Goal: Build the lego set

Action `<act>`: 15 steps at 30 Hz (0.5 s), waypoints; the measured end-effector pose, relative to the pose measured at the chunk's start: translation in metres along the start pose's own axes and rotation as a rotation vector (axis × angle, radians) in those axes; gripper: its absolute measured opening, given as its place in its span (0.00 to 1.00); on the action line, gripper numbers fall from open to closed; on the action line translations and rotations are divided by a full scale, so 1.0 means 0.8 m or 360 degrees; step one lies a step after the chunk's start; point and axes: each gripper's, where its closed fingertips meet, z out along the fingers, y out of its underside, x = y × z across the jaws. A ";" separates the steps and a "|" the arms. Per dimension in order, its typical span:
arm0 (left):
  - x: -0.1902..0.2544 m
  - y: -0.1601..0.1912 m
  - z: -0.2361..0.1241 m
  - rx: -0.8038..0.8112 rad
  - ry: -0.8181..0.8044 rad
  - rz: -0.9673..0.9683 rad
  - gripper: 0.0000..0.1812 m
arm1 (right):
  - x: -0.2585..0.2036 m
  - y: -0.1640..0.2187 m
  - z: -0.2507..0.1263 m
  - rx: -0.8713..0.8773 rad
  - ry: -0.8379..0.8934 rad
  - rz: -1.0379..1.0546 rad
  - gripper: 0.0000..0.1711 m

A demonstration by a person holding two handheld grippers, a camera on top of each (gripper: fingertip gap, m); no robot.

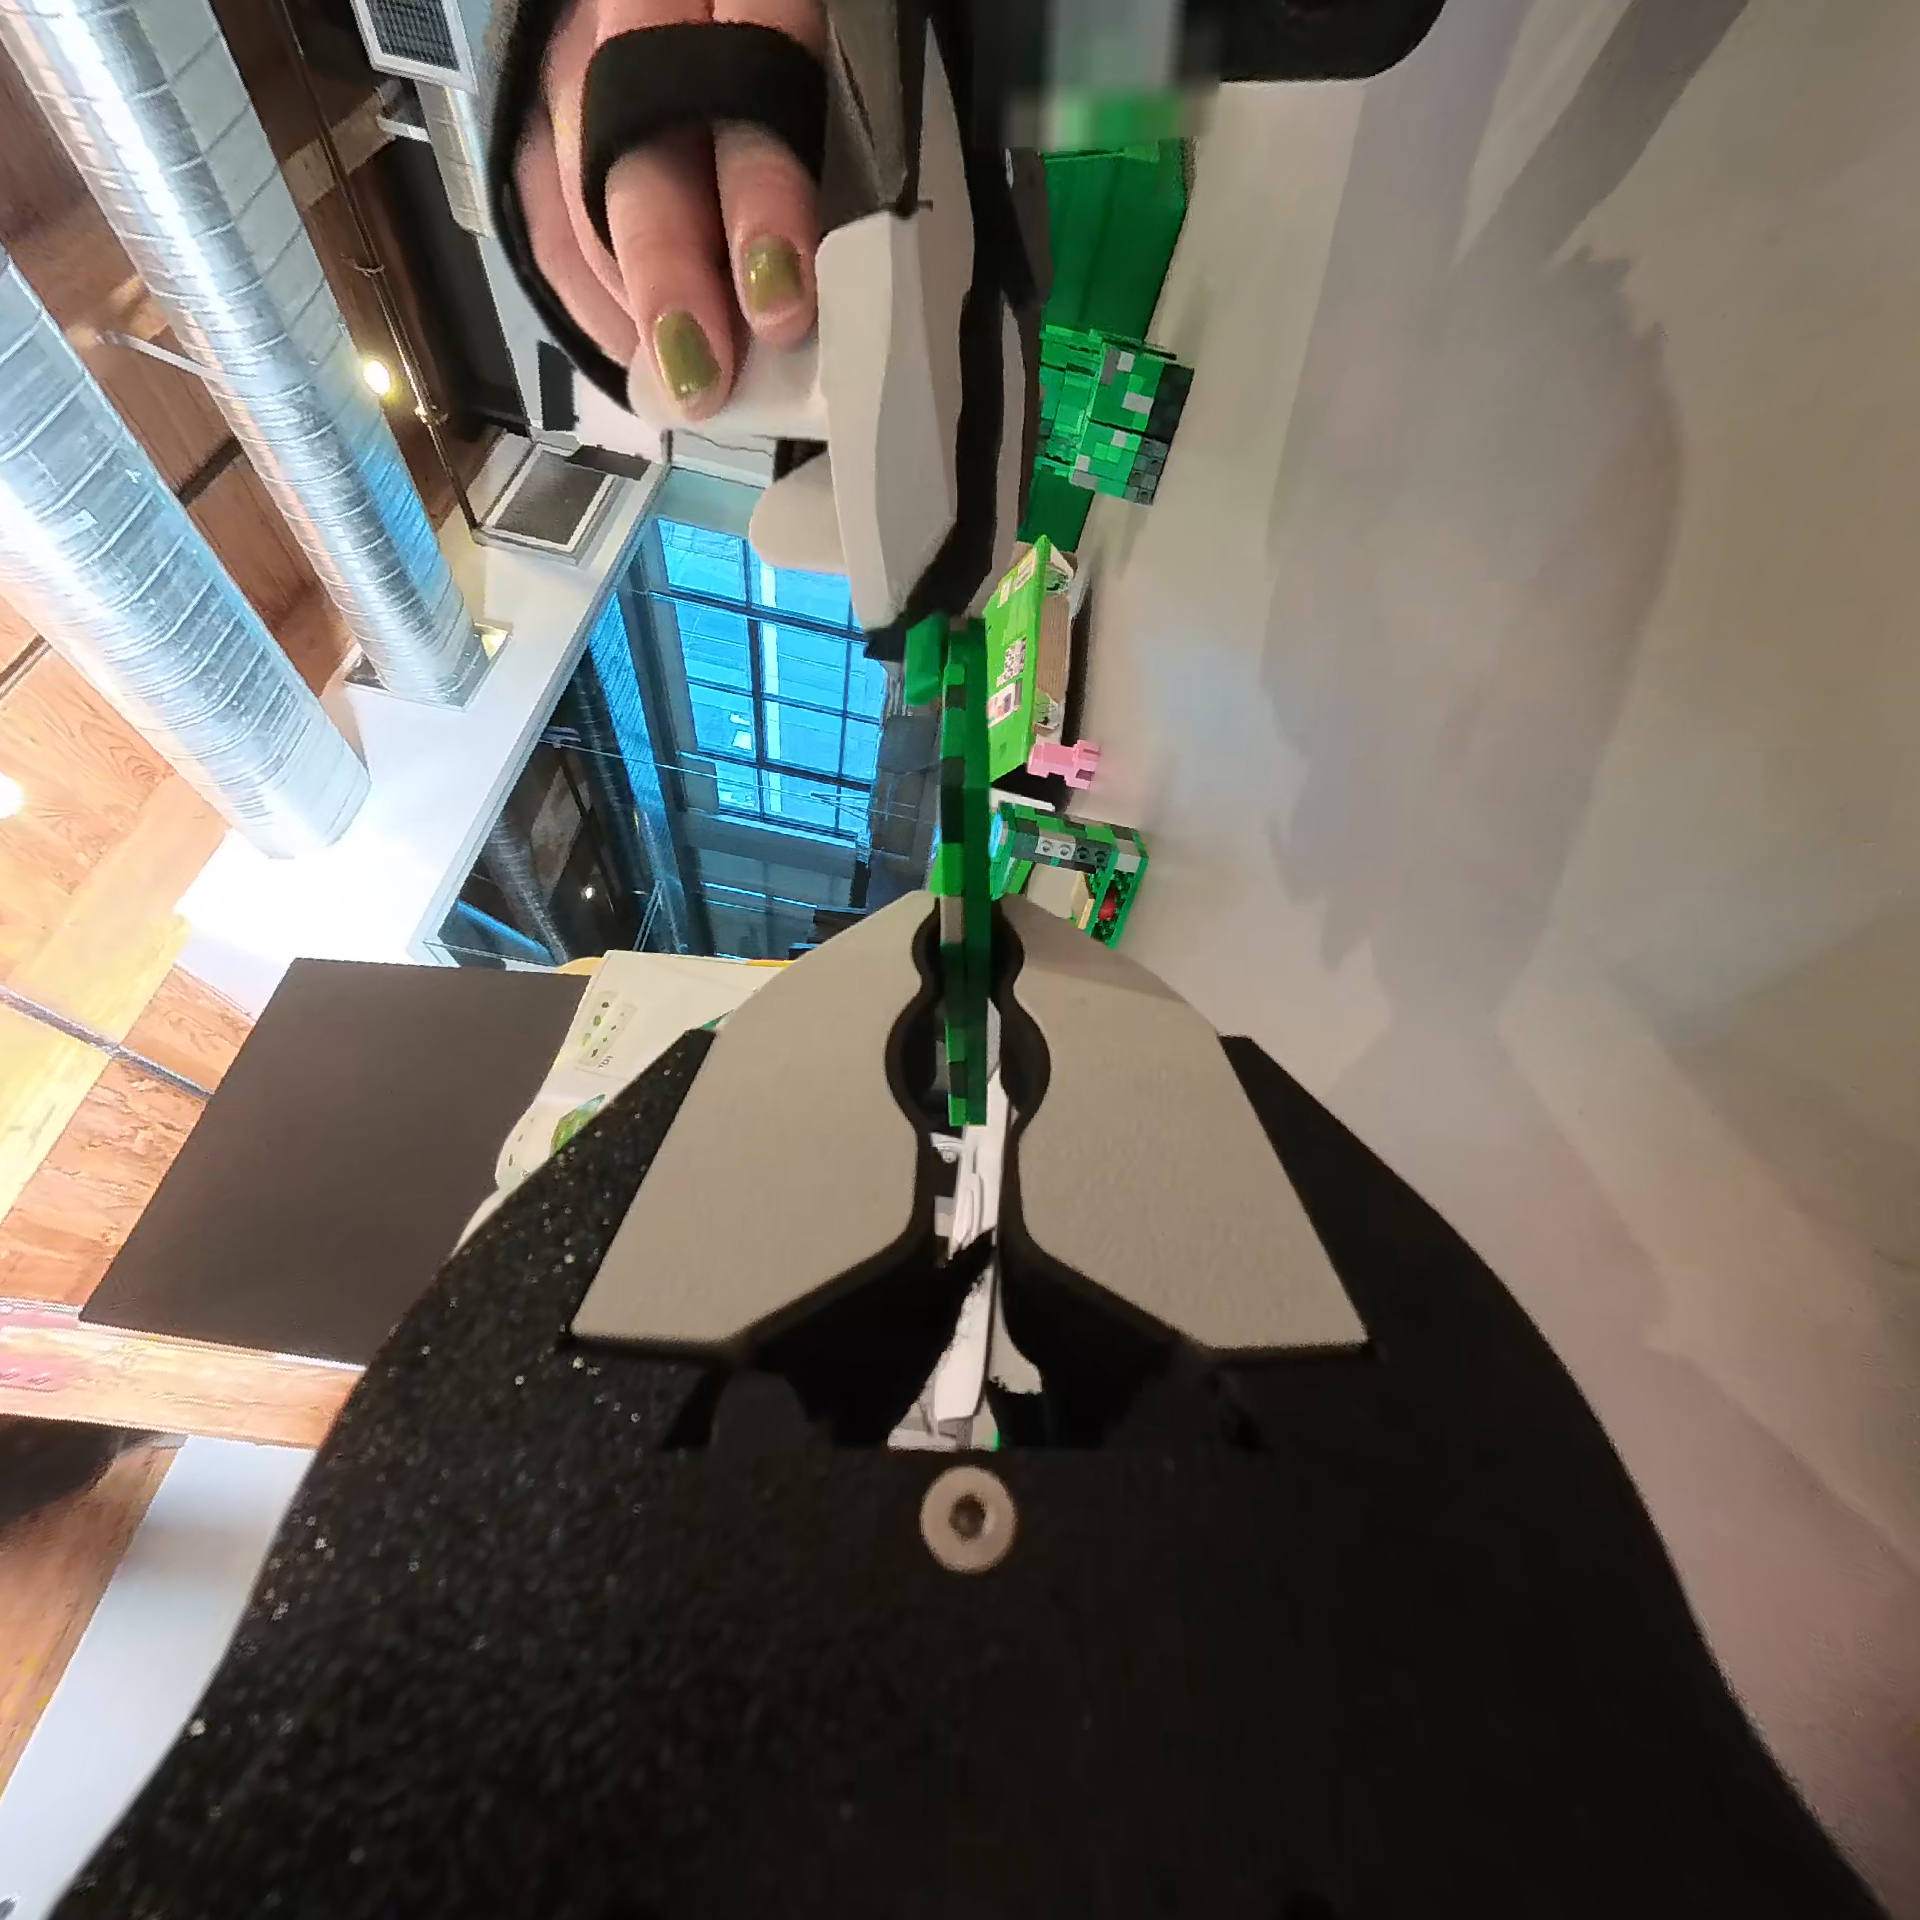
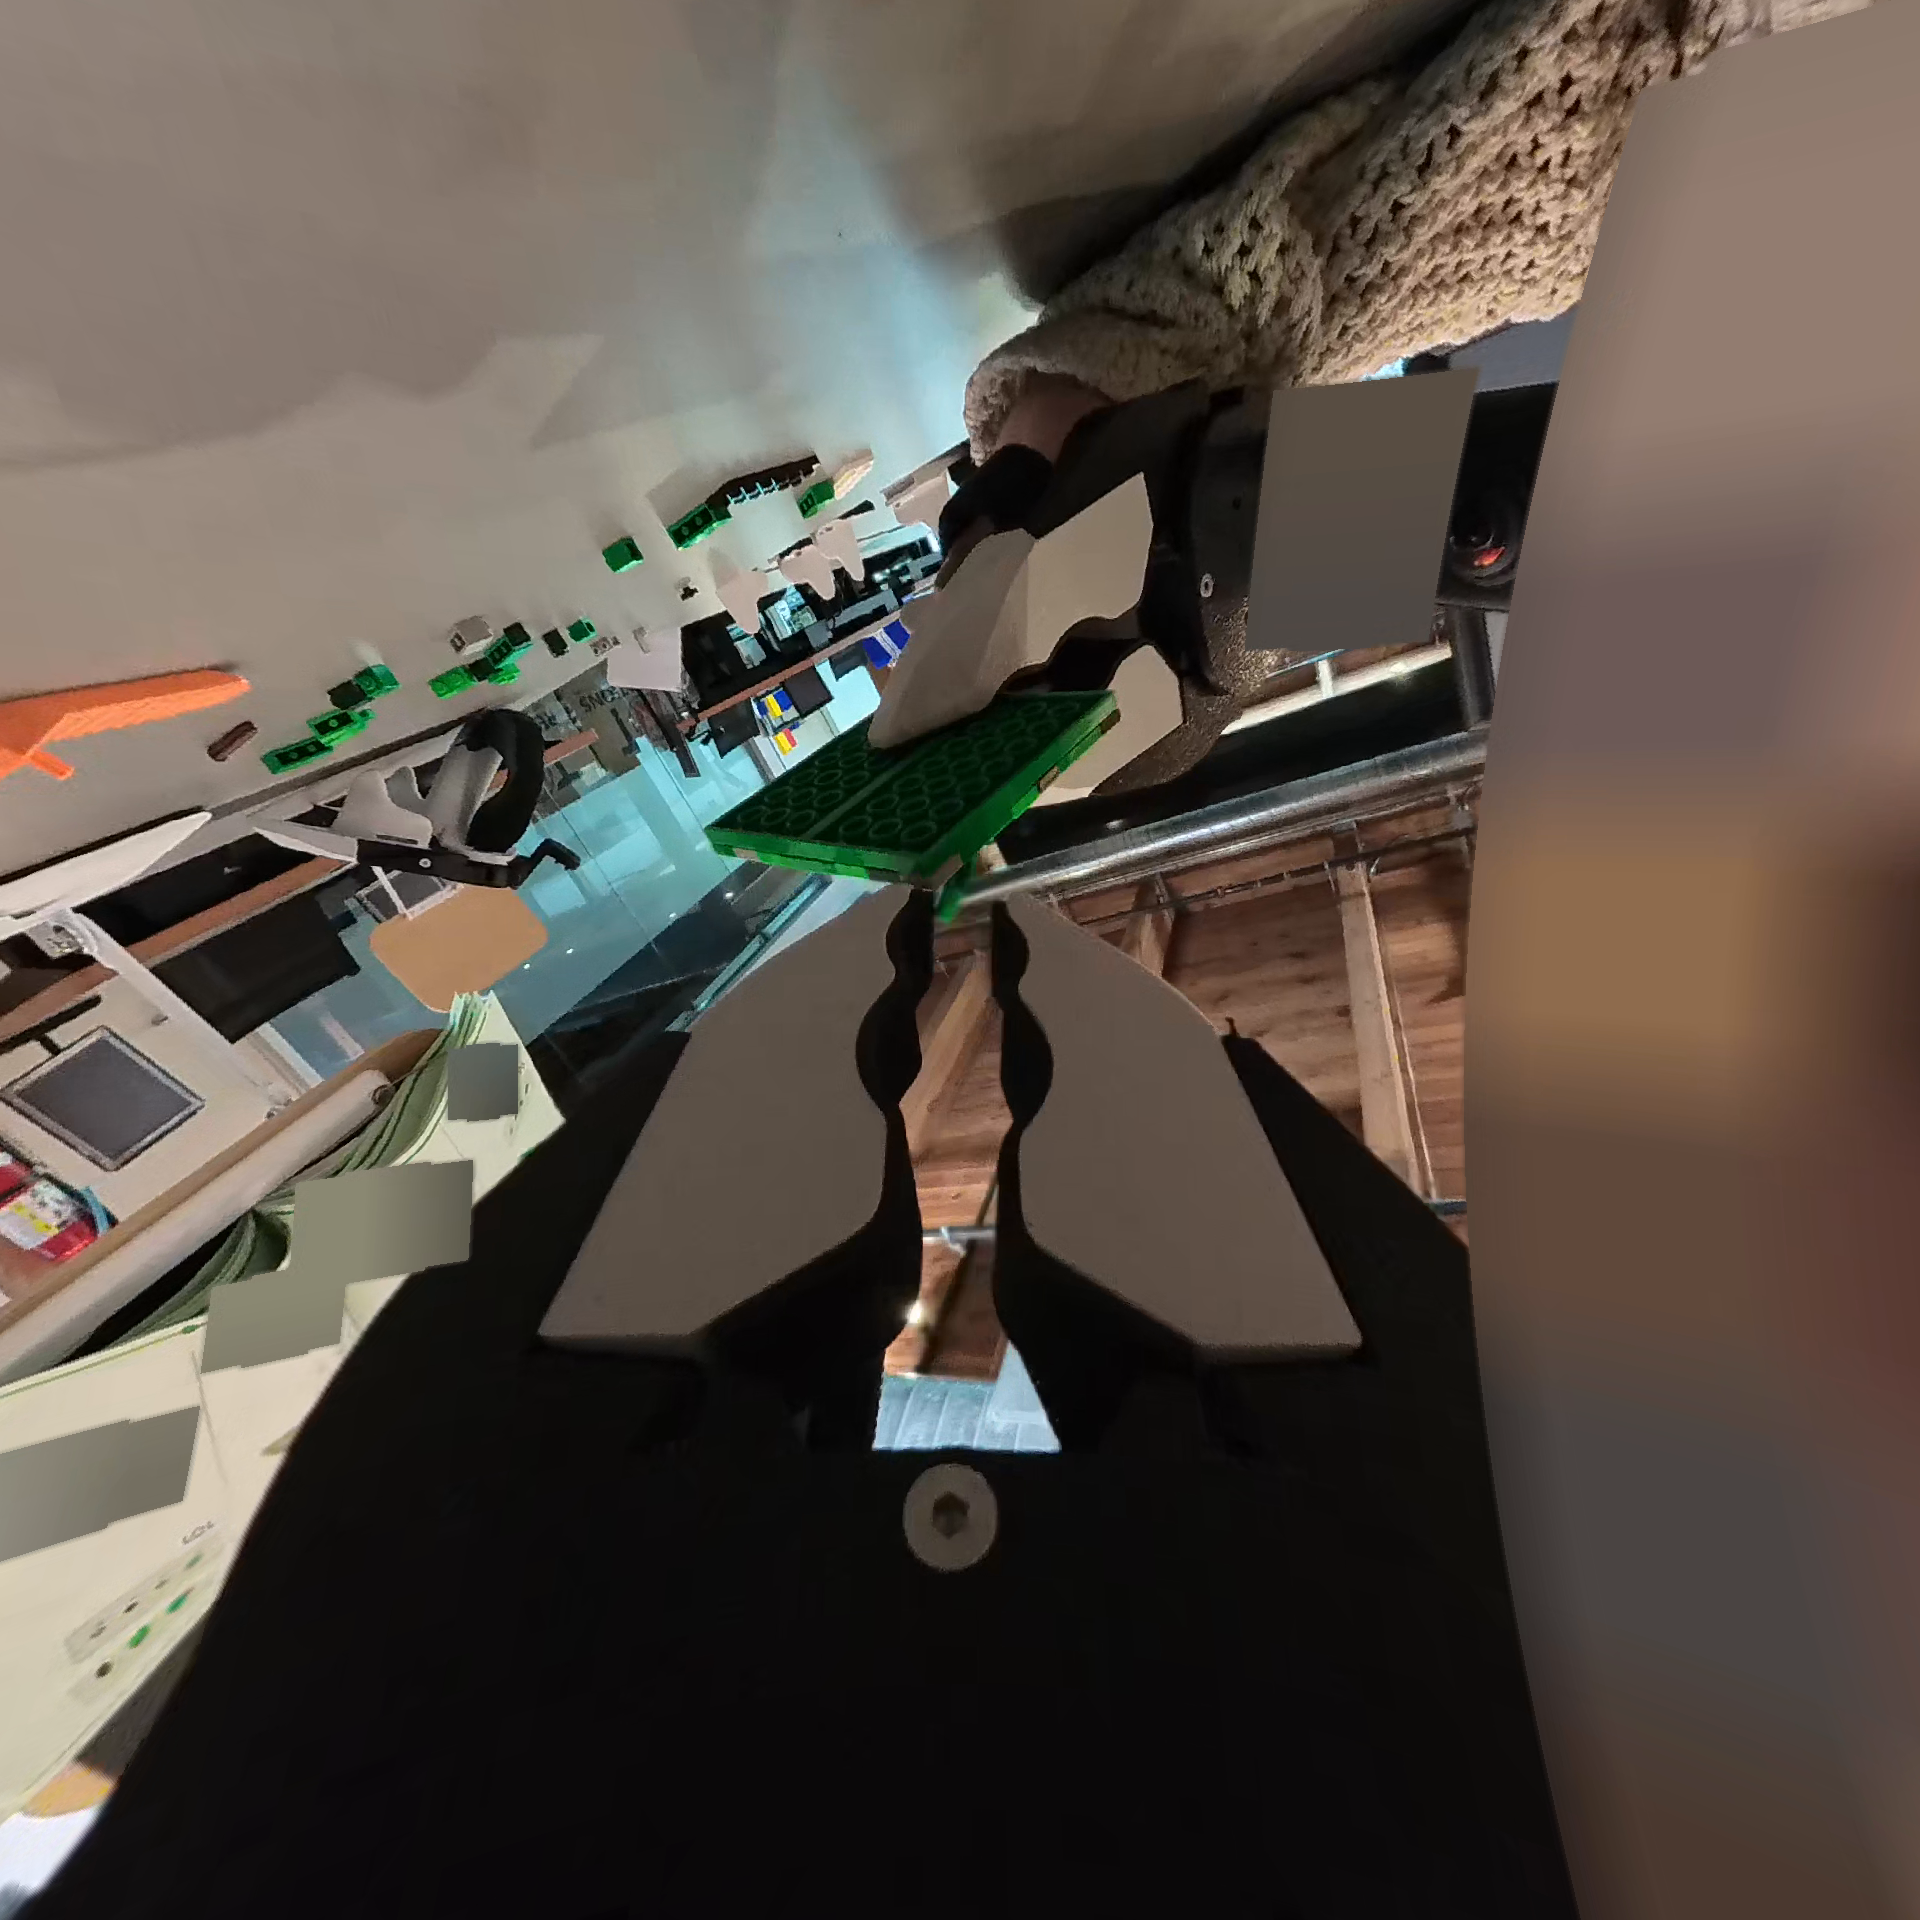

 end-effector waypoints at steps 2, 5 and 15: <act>-0.001 0.000 0.001 -0.0007 -0.0007 0.0007 0.03 | 0.002 0.001 -0.001 0.0007 0.0014 -0.0029 0.07; -0.001 0.001 0.002 -0.0015 -0.0012 0.0013 0.03 | 0.002 0.001 -0.003 0.0033 -0.0001 -0.0040 0.08; -0.003 0.009 0.004 -0.0110 -0.0058 0.0147 0.03 | -0.038 0.037 -0.006 -0.0262 -0.0780 0.2417 0.01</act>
